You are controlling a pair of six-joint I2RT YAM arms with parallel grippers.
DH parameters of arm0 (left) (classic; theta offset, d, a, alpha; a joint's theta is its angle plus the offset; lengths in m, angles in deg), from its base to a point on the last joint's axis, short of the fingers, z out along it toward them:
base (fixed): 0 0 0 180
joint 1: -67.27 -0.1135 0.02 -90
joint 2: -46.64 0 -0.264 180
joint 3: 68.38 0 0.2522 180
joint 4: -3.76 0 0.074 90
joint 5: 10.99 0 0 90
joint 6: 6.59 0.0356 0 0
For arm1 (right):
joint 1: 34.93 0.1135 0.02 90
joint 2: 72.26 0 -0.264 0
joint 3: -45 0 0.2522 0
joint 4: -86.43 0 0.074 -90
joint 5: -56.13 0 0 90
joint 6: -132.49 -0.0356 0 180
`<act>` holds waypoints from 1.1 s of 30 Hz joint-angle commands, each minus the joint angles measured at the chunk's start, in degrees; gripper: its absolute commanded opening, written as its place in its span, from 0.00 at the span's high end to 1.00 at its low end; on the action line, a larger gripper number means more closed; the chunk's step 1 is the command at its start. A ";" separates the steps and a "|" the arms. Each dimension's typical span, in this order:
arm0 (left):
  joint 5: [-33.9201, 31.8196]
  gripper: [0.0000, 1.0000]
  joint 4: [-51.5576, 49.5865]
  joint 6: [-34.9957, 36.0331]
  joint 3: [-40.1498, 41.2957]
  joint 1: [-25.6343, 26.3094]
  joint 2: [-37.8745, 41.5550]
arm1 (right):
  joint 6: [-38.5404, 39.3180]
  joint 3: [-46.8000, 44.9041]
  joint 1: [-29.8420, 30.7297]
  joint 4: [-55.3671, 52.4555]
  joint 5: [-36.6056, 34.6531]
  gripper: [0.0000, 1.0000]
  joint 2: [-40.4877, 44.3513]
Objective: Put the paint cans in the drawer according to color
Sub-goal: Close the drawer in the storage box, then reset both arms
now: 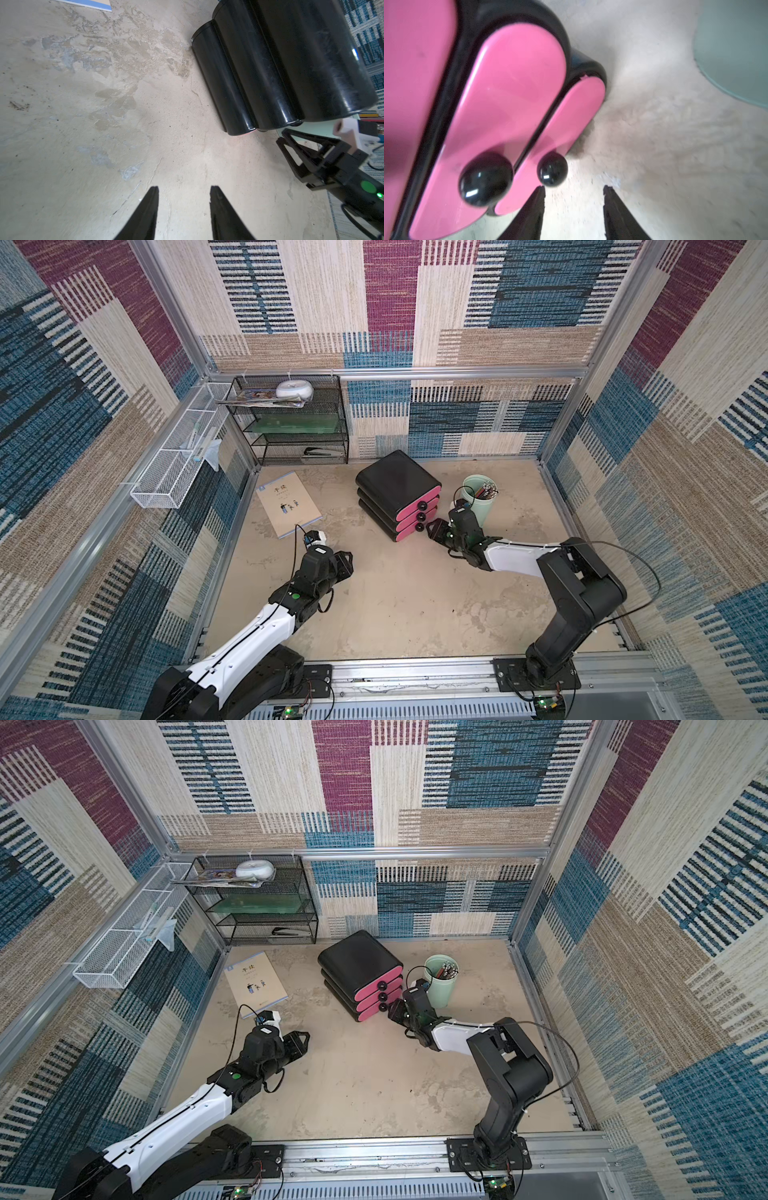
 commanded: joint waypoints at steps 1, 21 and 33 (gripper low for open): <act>-2.99 0.55 -0.25 0.03 0.58 -0.07 0.16 | -1.04 -4.93 -0.05 -3.12 -2.22 0.49 5.97; -19.66 0.42 0.18 13.99 0.49 -5.72 7.60 | 14.20 -20.17 -24.63 -6.29 -28.89 0.45 36.54; -22.36 0.10 8.26 21.47 -0.03 -8.82 2.12 | 46.14 -33.40 -25.52 44.30 -18.77 0.30 21.15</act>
